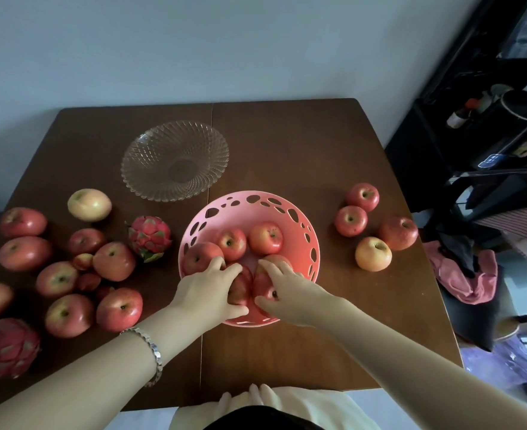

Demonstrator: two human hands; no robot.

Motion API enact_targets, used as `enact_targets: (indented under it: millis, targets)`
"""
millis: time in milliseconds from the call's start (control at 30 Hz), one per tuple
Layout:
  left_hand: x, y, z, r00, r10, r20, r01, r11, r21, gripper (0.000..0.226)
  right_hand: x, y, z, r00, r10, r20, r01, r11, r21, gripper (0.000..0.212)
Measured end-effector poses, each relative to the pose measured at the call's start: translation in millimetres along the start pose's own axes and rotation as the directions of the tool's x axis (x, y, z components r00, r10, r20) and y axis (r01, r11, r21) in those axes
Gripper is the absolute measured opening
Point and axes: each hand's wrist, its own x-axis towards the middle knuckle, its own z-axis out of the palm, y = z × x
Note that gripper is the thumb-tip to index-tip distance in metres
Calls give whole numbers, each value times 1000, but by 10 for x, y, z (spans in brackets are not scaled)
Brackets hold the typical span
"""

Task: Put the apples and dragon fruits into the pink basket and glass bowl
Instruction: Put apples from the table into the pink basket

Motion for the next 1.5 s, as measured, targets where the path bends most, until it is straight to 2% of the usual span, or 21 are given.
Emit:
enact_targets:
  millis: [200, 333, 400, 467, 533, 600, 633, 667, 733, 800, 833, 867, 933, 967, 1033, 1167, 1267, 1333, 1400, 1467, 1500]
  targets:
    - [-5, 67, 4, 999, 20, -43, -16, 996, 86, 63, 7, -51, 67, 983, 89, -158, -85, 996, 29, 68]
    - [12, 144, -57, 998, 26, -61, -15, 984, 178, 58, 17, 27, 71, 980, 44, -196, -42, 999, 13, 67]
    - [54, 197, -103, 982, 55, -180, -49, 998, 38, 48, 29, 61, 94, 974, -10, -227, 2, 999, -38, 67]
    - [140, 250, -144, 971, 52, -232, -117, 954, -277, 38, 21, 67, 130, 971, -44, -234, 39, 999, -25, 72]
    - [226, 305, -179, 996, 69, -47, -84, 852, -517, 38, -22, 80, 129, 981, -63, -184, 75, 995, 63, 83]
    - [291, 320, -183, 987, 127, 103, -57, 858, -511, 38, -66, 144, -2, 993, -84, -83, 97, 980, 175, 85]
    - [312, 314, -188, 980, 150, 134, -72, 882, -466, 38, -87, 209, -119, 995, -90, -38, 96, 970, 222, 75]
    - [327, 303, -198, 975, 167, 147, -87, 896, -436, 38, -101, 305, -250, 996, -82, -43, 90, 964, 251, 62]
    - [350, 278, -212, 970, 181, 160, -98, 900, -425, 41, -85, 552, -508, 967, -14, -254, 75, 970, 232, 40]
    - [357, 266, -220, 969, 182, 166, -99, 905, -413, 41, -37, 835, -679, 860, 126, -494, -44, 984, 174, 39]
    - [363, 264, -215, 968, 184, 168, -101, 907, -409, 41, -8, 959, -722, 812, 220, -540, -159, 975, 158, 43]
    - [372, 263, -209, 968, 183, 173, -99, 908, -406, 41, 28, 1070, -736, 788, 321, -525, -292, 946, 140, 48]
    - [376, 264, -208, 967, 179, 180, -94, 912, -398, 41, 106, 1240, -676, 806, 452, -383, -484, 875, 14, 55]
    - [383, 265, -213, 968, 175, 181, -93, 916, -390, 41, 143, 1306, -612, 817, 475, -327, -519, 853, -56, 57]
    - [394, 267, -217, 967, 171, 187, -92, 923, -374, 41, 205, 1414, -480, 813, 484, -323, -539, 836, -105, 58]
    - [401, 277, -225, 965, 174, 196, -90, 923, -374, 42, 243, 1530, -488, 766, 547, -338, -593, 804, -42, 68]
    - [391, 264, -205, 966, 181, 184, -96, 915, -393, 40, 241, 1548, -469, 836, 477, -271, -522, 843, -128, 78]
    - [385, 258, -192, 967, 185, 177, -103, 914, -392, 39, 194, 1511, -438, 867, 428, -257, -468, 876, -118, 79]
    - [385, 249, -175, 968, 184, 173, -105, 916, -387, 39, 116, 1394, -496, 849, 435, -300, -439, 897, 59, 77]
    - [387, 240, -160, 967, 184, 176, -103, 915, -391, 39, 42, 1207, -600, 836, 365, -409, -290, 928, 234, 75]
    - [385, 240, -152, 967, 183, 178, -101, 914, -392, 39, -1, 1093, -653, 842, 291, -455, -186, 947, 262, 75]
